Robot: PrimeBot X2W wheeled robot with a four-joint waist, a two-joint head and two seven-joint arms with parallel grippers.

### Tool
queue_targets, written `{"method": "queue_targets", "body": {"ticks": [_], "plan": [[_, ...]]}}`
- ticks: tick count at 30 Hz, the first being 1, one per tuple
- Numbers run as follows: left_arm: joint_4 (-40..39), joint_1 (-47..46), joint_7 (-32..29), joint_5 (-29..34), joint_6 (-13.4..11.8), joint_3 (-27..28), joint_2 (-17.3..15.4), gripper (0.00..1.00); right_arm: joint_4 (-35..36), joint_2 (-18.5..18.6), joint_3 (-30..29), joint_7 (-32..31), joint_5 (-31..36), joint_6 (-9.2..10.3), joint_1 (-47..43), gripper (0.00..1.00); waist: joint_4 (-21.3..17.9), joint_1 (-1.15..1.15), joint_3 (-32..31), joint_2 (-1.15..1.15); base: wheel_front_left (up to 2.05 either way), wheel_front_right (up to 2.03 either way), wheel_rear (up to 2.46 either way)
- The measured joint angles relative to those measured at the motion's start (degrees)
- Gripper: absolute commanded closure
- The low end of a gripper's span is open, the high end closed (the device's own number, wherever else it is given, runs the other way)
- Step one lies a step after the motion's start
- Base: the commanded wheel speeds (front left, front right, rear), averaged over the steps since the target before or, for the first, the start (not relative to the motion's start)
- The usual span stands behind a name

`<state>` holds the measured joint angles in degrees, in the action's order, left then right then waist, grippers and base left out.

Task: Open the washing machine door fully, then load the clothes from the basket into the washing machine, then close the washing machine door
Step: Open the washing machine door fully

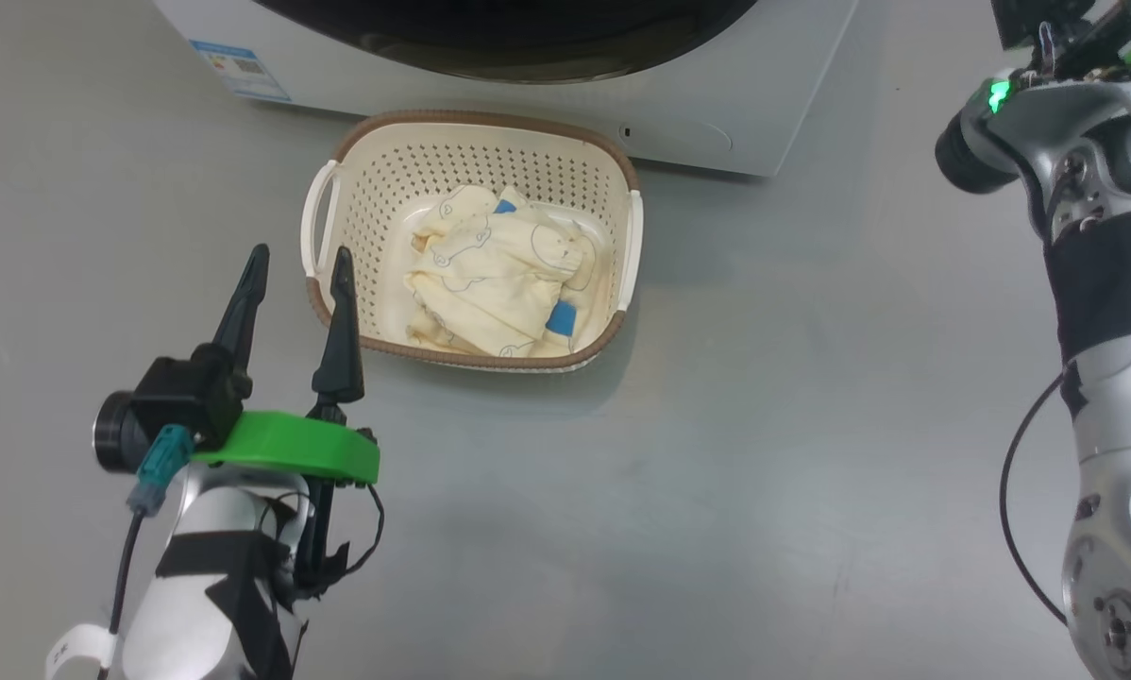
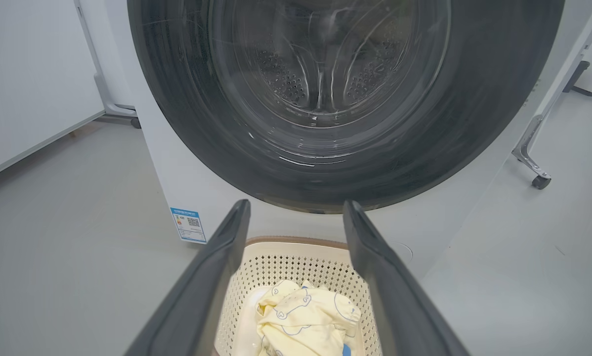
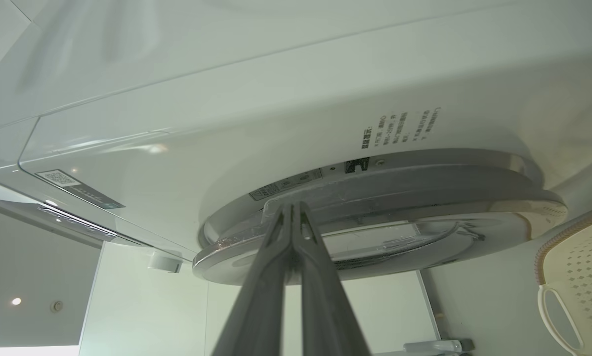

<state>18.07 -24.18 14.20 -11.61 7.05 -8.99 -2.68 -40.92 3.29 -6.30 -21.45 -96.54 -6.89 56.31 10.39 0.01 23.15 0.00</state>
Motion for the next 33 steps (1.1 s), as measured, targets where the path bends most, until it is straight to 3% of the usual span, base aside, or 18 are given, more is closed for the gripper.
{"method": "queue_targets", "body": {"ticks": [15,33], "plan": [[-0.16,-2.63,0.25,0.0,0.04,-1.87,0.85,0.0,-11.06,0.8,4.58,0.29,0.92,0.0,14.68,1.0,4.28,-0.01,3.17,0.0,0.0,0.0,0.0],[-0.98,-4.13,0.25,-2.18,-0.6,-4.34,1.03,0.0,-20.97,2.47,8.6,-0.35,5.83,0.0,24.2,1.0,7.22,-0.01,6.26,0.0,0.0,0.0,0.0]]}}
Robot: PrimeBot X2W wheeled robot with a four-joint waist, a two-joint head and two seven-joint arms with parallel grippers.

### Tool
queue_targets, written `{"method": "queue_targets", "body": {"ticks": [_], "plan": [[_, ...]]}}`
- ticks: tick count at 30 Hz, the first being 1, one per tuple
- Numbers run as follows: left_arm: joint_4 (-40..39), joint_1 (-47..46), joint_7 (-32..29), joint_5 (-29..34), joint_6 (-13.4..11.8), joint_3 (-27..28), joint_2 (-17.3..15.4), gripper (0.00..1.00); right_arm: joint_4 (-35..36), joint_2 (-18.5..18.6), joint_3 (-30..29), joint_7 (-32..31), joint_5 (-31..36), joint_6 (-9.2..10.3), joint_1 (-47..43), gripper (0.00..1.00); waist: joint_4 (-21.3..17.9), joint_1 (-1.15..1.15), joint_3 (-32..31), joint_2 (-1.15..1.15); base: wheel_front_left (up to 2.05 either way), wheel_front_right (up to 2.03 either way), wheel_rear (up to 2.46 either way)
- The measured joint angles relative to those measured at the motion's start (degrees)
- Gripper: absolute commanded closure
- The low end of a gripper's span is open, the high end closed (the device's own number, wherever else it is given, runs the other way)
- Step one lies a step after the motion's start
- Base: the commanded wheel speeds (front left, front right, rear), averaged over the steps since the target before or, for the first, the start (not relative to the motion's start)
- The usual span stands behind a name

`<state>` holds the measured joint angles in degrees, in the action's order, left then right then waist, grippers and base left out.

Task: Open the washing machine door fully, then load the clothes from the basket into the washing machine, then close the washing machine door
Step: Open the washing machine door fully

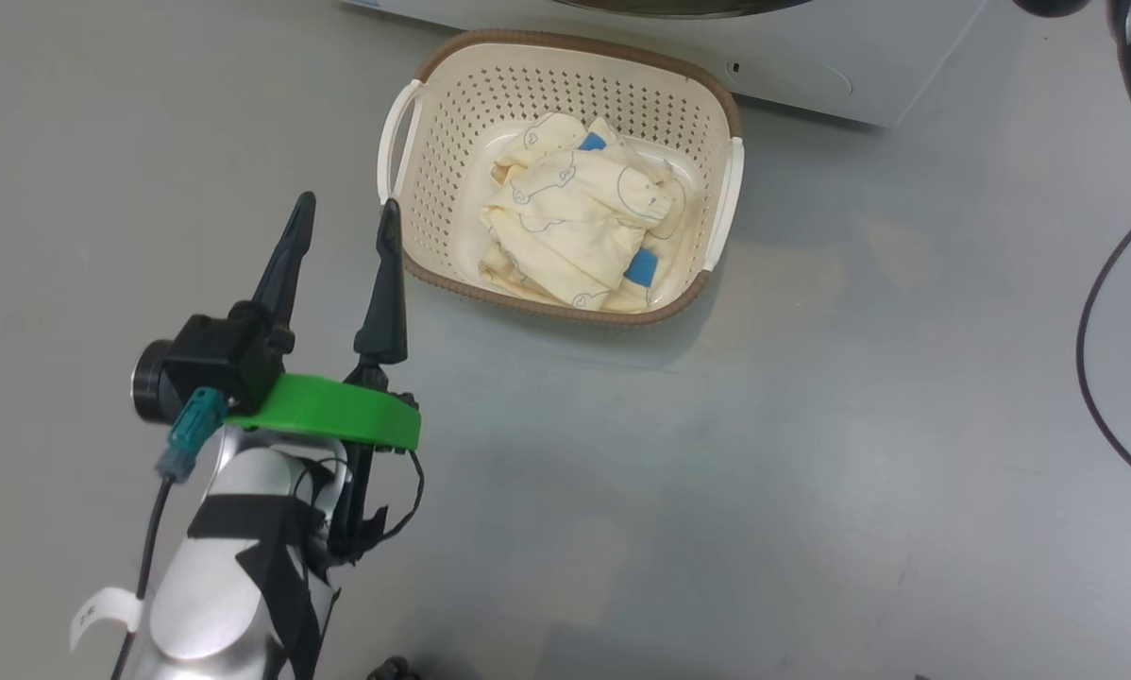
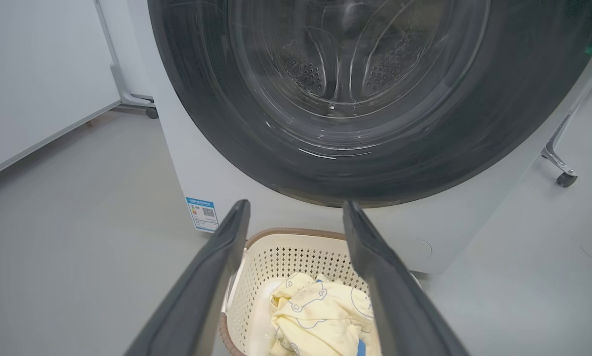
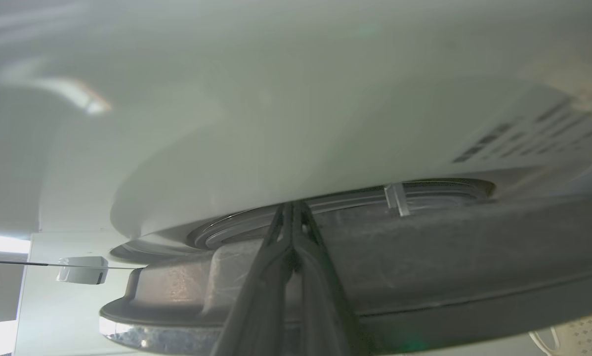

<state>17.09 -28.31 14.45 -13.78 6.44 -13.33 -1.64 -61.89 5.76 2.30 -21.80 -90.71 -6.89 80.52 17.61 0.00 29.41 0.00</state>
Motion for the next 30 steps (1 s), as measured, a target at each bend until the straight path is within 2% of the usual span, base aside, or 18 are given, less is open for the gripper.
{"method": "queue_targets", "body": {"ticks": [14,30], "plan": [[-0.14,-0.23,0.15,-0.51,-0.77,0.14,0.03,0.0,1.05,0.52,3.08,-7.34,1.04,0.0,-0.58,1.0,-1.37,0.0,-0.08,0.0,0.0,0.0,0.0],[0.31,0.78,0.15,-0.25,-0.43,0.75,0.02,0.0,13.01,-0.43,6.99,-18.83,-0.14,0.0,-12.72,1.0,-3.73,0.0,-2.58,0.0,0.0,0.0,0.0]]}}
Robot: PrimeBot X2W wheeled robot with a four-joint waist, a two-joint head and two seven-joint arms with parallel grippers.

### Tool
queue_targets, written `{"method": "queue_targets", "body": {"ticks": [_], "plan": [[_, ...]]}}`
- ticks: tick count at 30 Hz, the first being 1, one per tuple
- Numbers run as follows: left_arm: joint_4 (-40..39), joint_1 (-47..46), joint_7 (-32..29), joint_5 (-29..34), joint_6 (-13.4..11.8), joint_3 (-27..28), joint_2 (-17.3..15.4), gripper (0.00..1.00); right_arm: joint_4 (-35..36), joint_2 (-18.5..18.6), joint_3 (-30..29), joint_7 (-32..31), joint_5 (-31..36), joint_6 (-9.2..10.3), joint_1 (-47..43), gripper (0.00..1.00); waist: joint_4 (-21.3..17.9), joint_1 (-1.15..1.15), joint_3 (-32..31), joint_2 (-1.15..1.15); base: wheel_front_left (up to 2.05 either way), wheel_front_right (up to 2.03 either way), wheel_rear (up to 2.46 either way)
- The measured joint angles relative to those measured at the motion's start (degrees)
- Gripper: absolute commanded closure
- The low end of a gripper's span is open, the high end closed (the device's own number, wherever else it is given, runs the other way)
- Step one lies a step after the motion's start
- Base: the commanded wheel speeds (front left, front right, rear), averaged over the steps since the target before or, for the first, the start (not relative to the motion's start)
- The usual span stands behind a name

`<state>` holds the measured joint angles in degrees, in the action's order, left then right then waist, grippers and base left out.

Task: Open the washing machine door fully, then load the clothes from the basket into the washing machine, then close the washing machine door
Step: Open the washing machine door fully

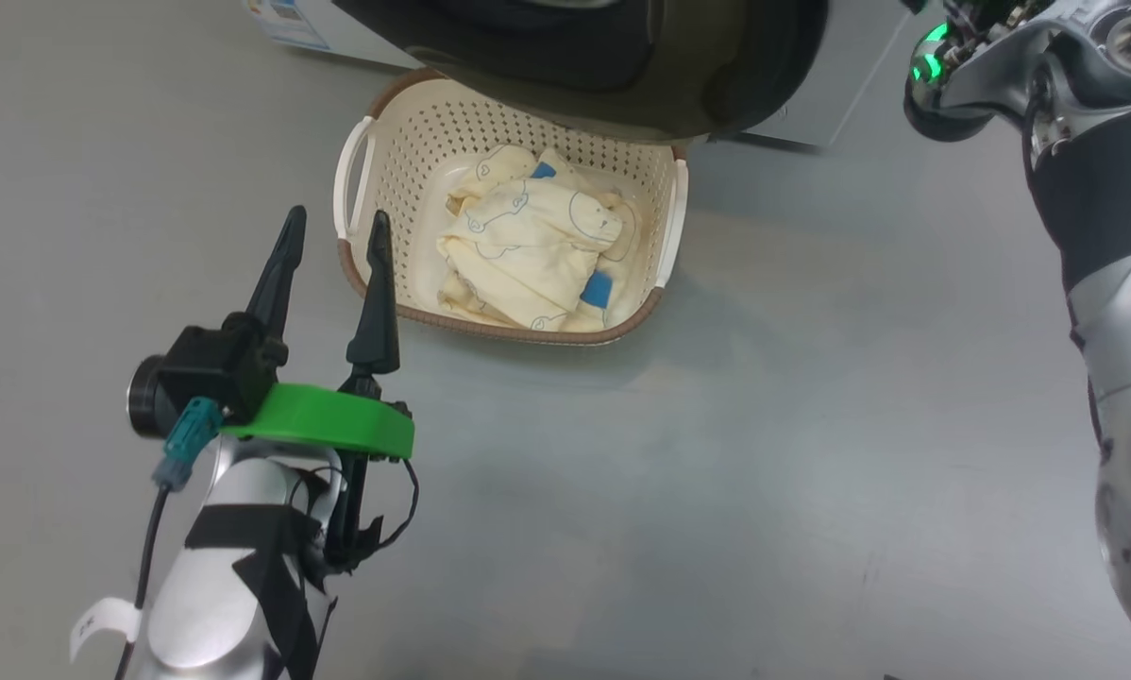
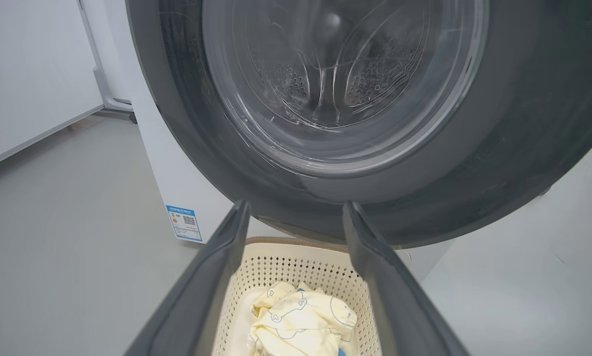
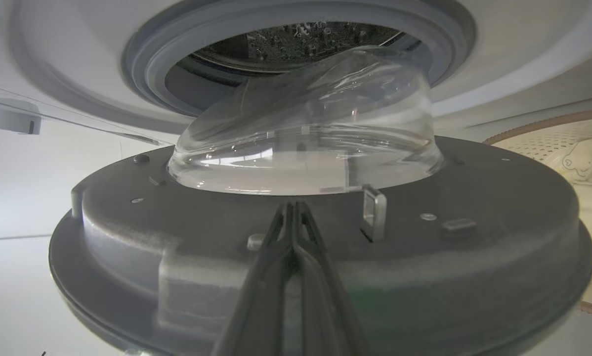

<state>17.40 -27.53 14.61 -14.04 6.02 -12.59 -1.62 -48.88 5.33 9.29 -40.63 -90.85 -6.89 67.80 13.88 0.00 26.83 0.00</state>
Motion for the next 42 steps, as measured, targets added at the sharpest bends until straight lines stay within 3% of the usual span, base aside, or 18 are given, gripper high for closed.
{"method": "queue_targets", "body": {"ticks": [9,19,42], "plan": [[0.91,0.56,0.0,0.43,0.05,-0.12,0.0,0.0,10.6,-0.42,4.31,-5.1,-2.76,0.0,-8.9,1.0,-0.92,0.0,-1.56,0.0,0.0,0.0,0.0],[1.3,1.12,0.0,0.9,0.48,-0.11,-0.01,0.0,19.06,-0.68,12.81,-6.28,-6.95,0.0,-16.0,1.0,-1.33,0.0,-2.98,0.0,0.0,0.0,0.0],[2.15,2.13,0.0,0.91,1.02,0.62,-0.03,0.0,23.81,-0.76,25.18,-0.19,-12.6,0.0,-19.53,1.0,-1.65,0.0,-5.15,0.0,0.0,0.0,0.0]]}}
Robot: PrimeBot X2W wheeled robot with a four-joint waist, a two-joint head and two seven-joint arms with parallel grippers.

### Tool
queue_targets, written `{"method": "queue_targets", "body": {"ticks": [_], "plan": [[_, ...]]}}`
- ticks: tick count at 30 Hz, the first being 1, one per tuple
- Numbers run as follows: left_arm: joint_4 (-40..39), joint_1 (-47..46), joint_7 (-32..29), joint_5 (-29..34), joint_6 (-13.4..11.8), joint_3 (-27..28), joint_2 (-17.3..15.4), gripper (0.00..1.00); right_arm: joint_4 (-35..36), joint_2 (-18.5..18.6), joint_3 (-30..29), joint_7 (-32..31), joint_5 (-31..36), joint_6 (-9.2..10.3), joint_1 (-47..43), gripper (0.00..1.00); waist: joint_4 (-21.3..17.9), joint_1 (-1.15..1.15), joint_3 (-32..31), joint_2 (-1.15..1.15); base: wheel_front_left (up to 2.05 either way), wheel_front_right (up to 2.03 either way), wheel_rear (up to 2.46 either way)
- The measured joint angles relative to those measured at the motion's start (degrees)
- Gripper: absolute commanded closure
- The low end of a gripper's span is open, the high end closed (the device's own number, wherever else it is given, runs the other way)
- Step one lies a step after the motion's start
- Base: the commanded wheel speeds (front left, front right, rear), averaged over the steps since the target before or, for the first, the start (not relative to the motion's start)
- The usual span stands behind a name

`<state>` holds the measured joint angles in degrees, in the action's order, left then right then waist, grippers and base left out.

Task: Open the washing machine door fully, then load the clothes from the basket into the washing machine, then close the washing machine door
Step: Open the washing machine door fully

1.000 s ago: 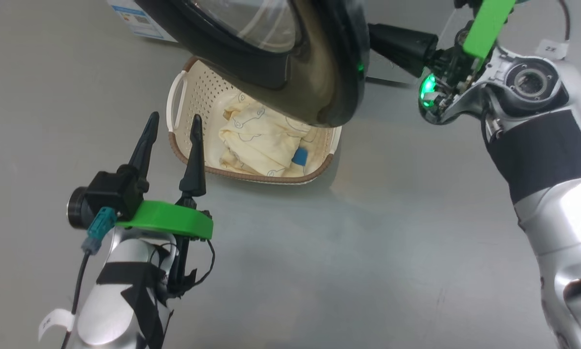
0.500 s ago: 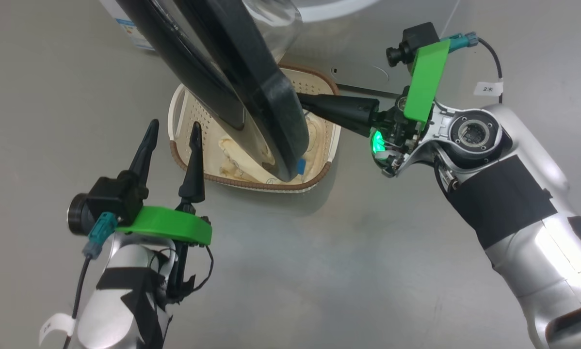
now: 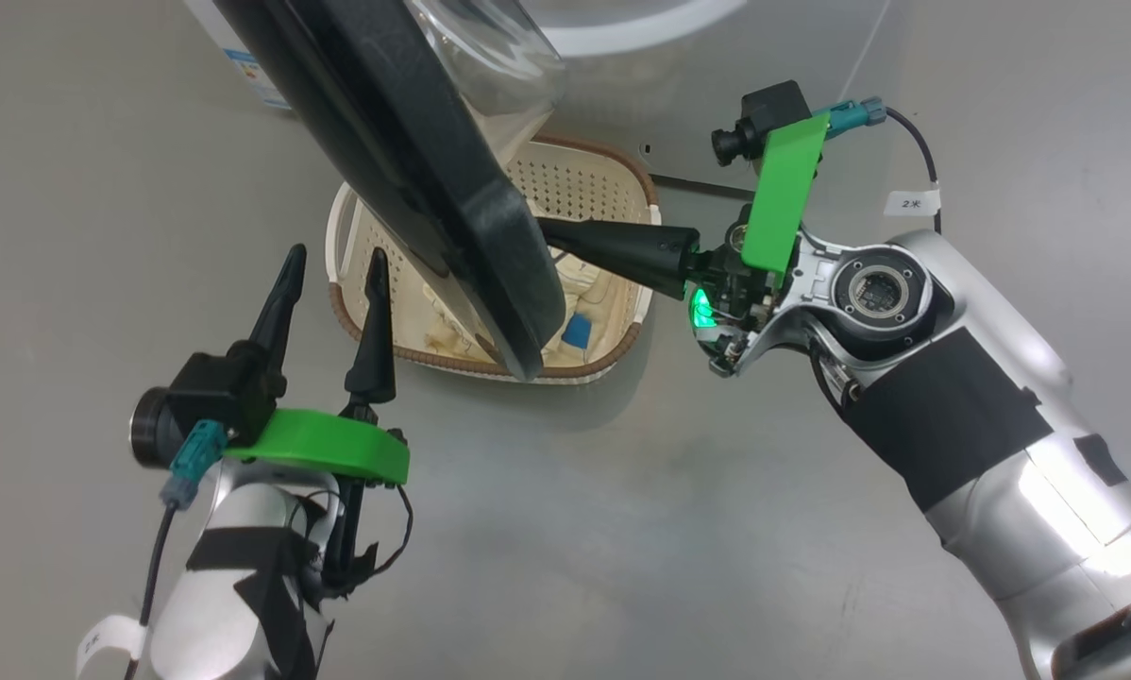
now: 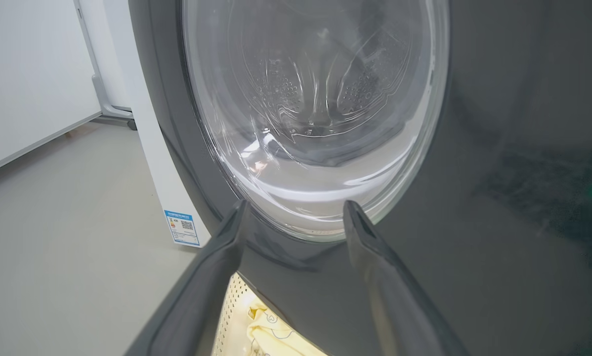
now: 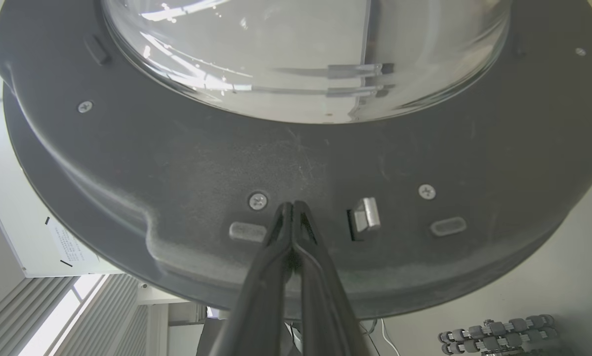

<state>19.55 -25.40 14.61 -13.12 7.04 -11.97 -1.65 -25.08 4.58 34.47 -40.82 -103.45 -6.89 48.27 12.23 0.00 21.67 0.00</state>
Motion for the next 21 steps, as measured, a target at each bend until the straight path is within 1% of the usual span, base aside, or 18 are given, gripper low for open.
{"method": "queue_targets", "body": {"ticks": [4,7,10,13,17,18,19,20,21], "plan": [[0.19,0.01,0.0,0.01,0.0,0.08,0.0,0.0,0.0,-0.07,0.12,2.13,-0.43,0.0,-0.12,1.0,-0.09,0.0,-0.29,0.0,0.0,0.0,0.0],[0.37,0.1,0.0,0.1,0.01,0.33,0.01,0.0,0.11,-0.12,-1.13,4.8,-0.43,0.0,-0.74,1.0,-0.29,0.0,-0.54,0.0,0.0,0.0,0.0],[0.63,0.32,0.0,0.56,0.02,0.71,0.0,0.0,0.59,0.03,-3.57,9.06,-0.35,0.0,-1.72,1.0,-0.62,0.0,-0.97,0.0,0.0,0.0,0.0],[0.82,0.85,0.0,0.58,0.04,0.88,0.01,0.0,2.14,0.92,-5.94,13.77,1.44,0.0,-2.91,1.0,-1.01,0.0,-1.49,0.0,0.0,0.0,0.0],[1.05,1.63,0.0,0.67,0.05,1.72,-0.03,0.0,4.27,2.7,-9.2,21.02,5.49,0.0,-5.41,1.0,-1.8,0.0,-2.32,0.0,0.0,0.0,0.0],[1.15,1.74,0.0,0.89,0.05,1.93,-0.03,0.0,4.55,3.21,-9.83,22.93,6.69,0.0,-6.2,0.82,-2.03,0.0,-2.55,0.0,0.0,0.0,0.0],[1.16,1.88,0.0,1.08,0.05,2.19,-0.04,0.0,4.66,3.79,-10.23,24.83,8.35,0.0,-7.01,0.25,-2.29,0.0,-2.8,0.0,0.0,0.0,0.0],[1.23,2.08,0.0,1.11,0.05,2.46,-0.09,0.0,4.86,4.27,-10.61,26.36,9.56,0.0,-7.84,0.04,-2.55,0.0,-3.07,0.0,0.0,0.0,0.0],[1.3,2.3,0.0,1.11,0.05,2.65,-0.11,0.0,5.03,4.68,-11.02,27.99,10.67,0.0,-8.73,0.0,-2.81,0.0,-3.37,0.0,0.0,0.0,0.0]]}}
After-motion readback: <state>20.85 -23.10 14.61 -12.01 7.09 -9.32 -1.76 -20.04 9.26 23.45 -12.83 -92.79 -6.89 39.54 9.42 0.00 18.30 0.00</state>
